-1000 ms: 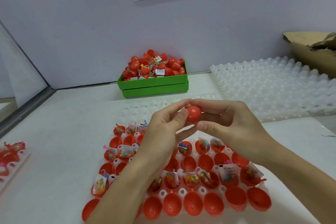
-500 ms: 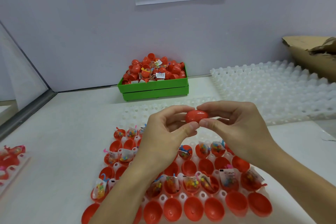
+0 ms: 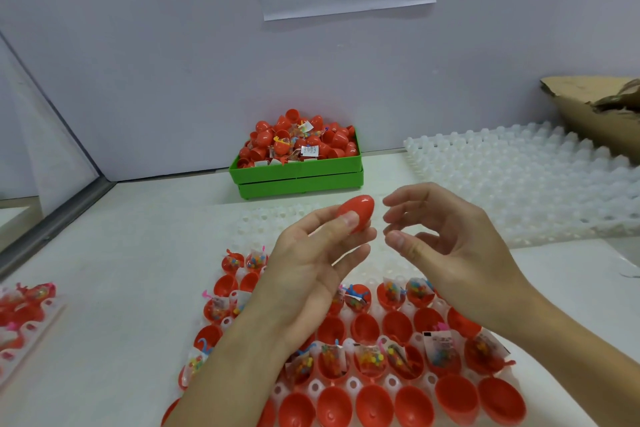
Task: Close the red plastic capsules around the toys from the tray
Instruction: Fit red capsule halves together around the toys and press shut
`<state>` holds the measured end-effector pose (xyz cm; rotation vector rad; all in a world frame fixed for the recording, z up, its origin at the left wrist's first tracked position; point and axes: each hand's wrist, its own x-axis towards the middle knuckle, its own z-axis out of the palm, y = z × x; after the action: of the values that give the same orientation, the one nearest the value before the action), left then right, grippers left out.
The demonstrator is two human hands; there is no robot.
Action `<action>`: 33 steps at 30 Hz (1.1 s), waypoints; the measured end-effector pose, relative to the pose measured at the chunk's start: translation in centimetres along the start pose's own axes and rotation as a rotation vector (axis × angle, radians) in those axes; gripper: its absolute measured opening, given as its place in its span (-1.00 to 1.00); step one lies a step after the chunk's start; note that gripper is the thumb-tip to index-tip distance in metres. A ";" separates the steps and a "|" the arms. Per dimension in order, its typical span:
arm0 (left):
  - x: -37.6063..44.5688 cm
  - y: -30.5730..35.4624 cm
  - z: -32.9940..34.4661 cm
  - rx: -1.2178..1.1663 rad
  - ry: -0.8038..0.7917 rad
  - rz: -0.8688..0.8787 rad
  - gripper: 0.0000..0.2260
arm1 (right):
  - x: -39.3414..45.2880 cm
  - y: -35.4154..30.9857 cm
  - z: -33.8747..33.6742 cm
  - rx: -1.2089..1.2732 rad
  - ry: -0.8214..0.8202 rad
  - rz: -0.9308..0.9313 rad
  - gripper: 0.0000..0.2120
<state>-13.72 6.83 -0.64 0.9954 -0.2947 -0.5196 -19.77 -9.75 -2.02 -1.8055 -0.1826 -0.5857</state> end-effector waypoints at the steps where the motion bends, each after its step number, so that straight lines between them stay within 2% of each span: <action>1: 0.0 -0.1 0.0 0.053 0.009 0.022 -0.60 | 0.0 0.0 0.1 0.019 -0.004 0.011 -0.75; 7: 0.1 -0.8 0.1 0.644 0.063 0.323 -0.68 | 0.1 -0.1 0.4 0.165 0.002 0.140 -0.84; 11: -0.1 -0.9 0.2 0.749 0.034 0.429 -0.70 | 0.1 0.0 0.6 0.200 0.057 0.199 -0.84; 17: -0.2 -1.0 0.2 0.788 0.031 0.469 -0.70 | 0.2 -0.1 0.2 0.224 0.099 0.248 -0.85; 27: 0.1 -1.1 -0.1 0.763 -0.001 0.482 -0.76 | 0.1 -0.3 0.3 0.235 0.089 0.196 -0.82; 29: 0.2 -0.9 -0.1 0.600 0.007 0.417 -0.82 | 0.0 -0.6 0.3 0.262 0.080 0.152 -0.77; 33: 0.2 -0.2 0.2 0.132 0.014 0.172 -0.69 | 0.0 -0.9 0.3 0.237 0.121 0.125 -0.74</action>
<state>-13.69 6.50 -0.69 1.0898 -0.4024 -0.3398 -20.03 -9.21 -1.35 -1.5358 -0.0531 -0.5577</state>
